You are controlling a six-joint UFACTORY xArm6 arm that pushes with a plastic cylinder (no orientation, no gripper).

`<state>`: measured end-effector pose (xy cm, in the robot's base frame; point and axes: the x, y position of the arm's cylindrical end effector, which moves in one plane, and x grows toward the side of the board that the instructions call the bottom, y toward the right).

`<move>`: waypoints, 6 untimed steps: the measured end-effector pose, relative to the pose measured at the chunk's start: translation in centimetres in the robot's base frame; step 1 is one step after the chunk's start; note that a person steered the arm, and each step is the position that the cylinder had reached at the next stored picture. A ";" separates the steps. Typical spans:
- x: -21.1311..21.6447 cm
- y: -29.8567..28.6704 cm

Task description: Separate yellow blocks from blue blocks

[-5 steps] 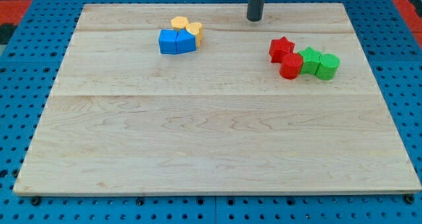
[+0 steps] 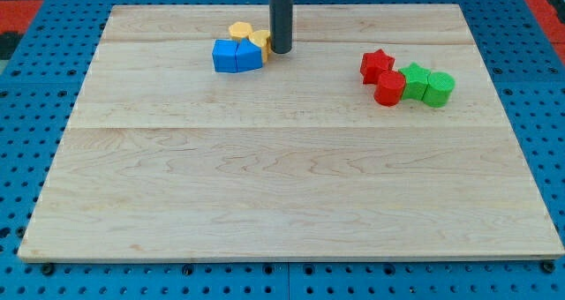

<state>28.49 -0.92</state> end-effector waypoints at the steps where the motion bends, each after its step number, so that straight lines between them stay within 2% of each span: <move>1: -0.9 -5.2; 2: -2.6 -7.4; 3: -0.1 -5.6; 5: 0.5 -16.1; 6: 0.9 -10.3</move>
